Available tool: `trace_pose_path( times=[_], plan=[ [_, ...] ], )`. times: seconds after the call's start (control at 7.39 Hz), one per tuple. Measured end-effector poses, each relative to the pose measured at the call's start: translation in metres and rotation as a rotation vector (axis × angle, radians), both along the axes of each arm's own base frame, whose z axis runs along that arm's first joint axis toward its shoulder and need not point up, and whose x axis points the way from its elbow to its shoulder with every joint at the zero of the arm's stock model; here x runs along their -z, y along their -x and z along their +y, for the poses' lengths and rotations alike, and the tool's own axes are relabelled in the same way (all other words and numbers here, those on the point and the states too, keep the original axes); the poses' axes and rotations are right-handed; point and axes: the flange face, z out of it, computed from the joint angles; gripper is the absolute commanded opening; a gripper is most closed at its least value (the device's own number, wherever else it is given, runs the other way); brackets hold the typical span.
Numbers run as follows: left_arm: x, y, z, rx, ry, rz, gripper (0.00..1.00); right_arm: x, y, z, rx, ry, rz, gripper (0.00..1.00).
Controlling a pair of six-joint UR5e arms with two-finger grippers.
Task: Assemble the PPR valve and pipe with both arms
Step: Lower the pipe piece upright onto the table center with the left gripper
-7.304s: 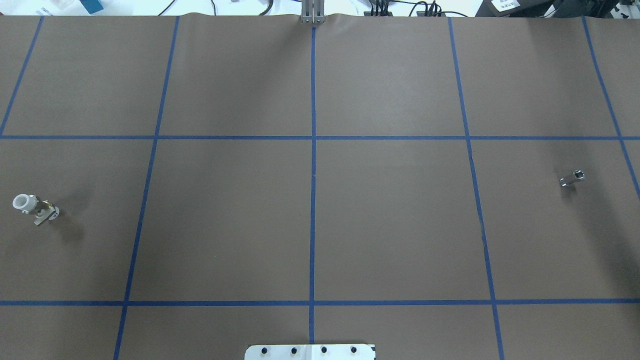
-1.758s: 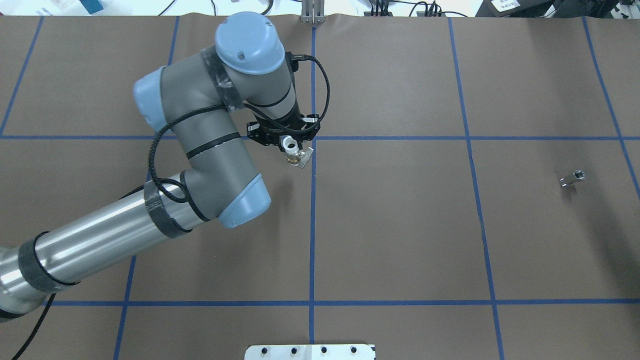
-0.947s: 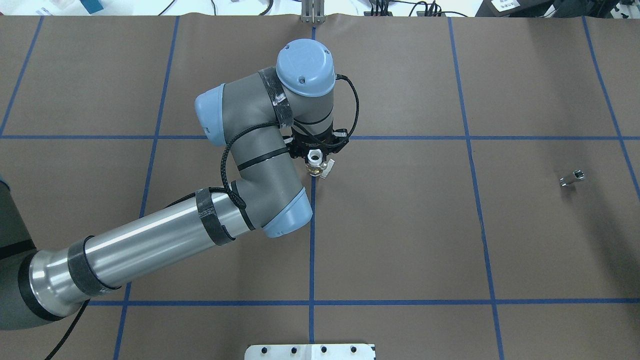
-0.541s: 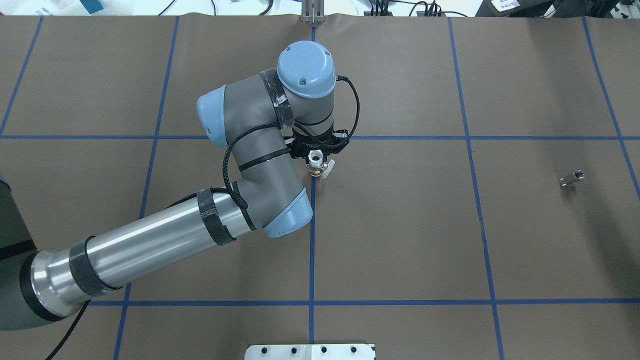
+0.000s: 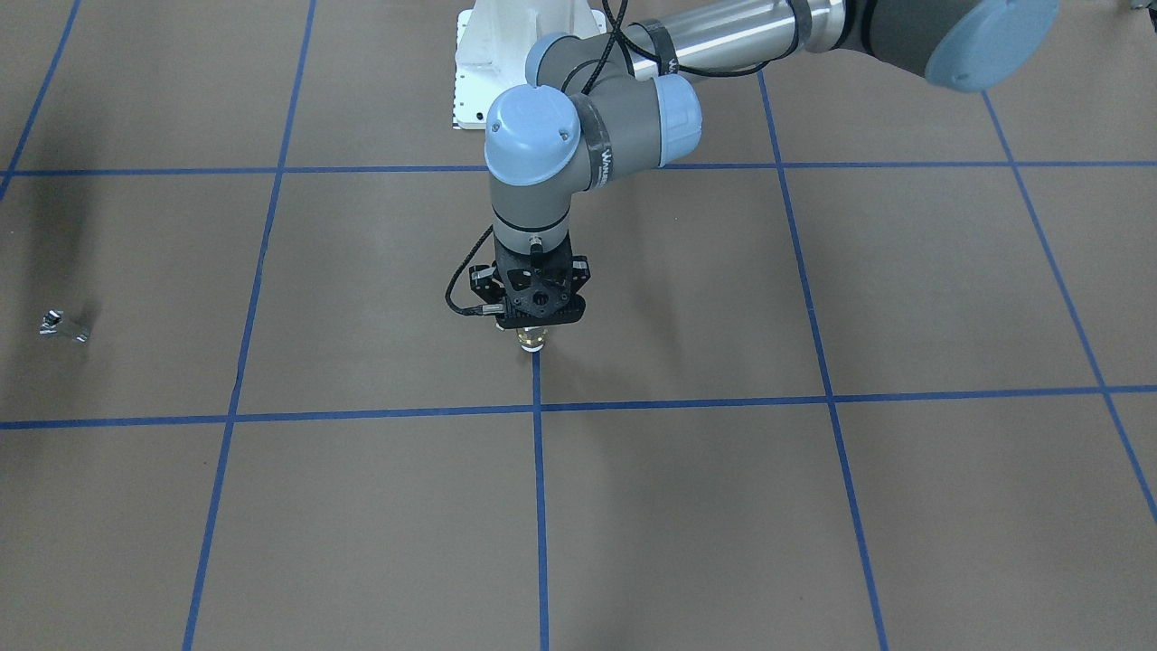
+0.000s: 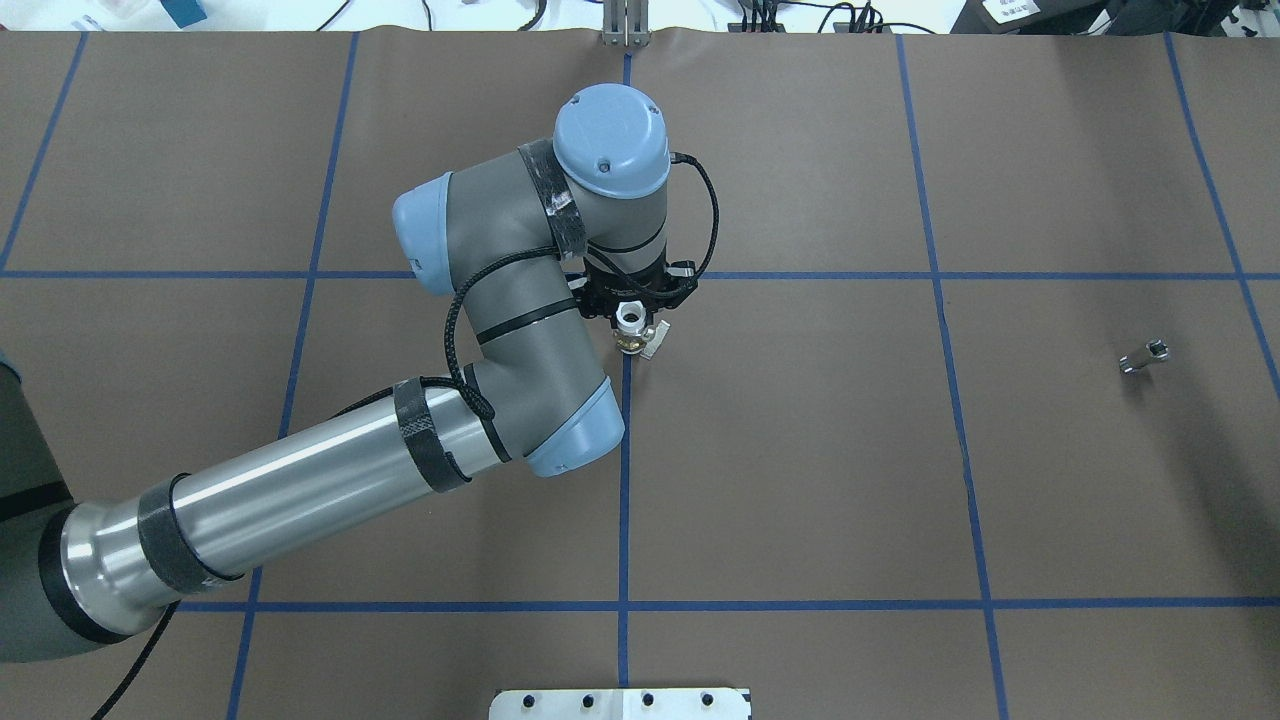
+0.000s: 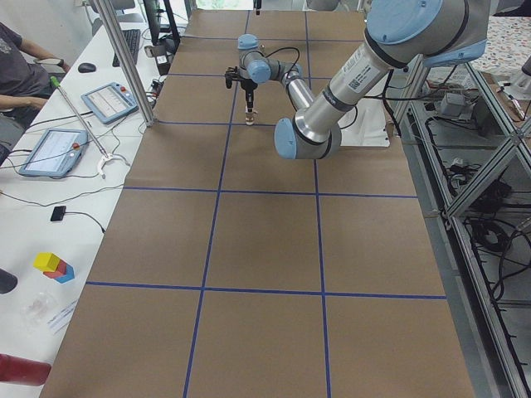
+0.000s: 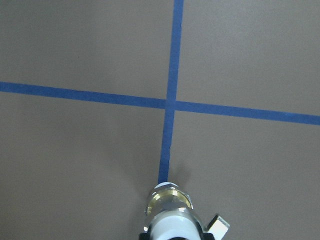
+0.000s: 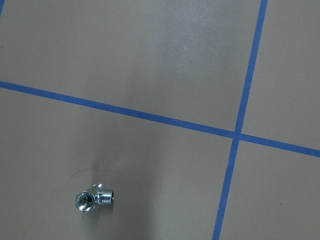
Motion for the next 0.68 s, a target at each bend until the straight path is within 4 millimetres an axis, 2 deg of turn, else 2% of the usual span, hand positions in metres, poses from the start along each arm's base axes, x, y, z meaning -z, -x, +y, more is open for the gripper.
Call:
trace_pose_path(
  times=[0.54,0.68],
  plan=[
    [-0.0019,0.001,0.0,0.001,0.003,-0.003,0.0,-0.0004,0.0021,0.0001,0.004,0.002,0.0,1.0],
    [-0.0024,0.0014,-0.0002,0.002,0.003,-0.004,0.23,-0.0005,0.0028,0.0002,0.005,0.002,0.0,1.0]
  ],
)
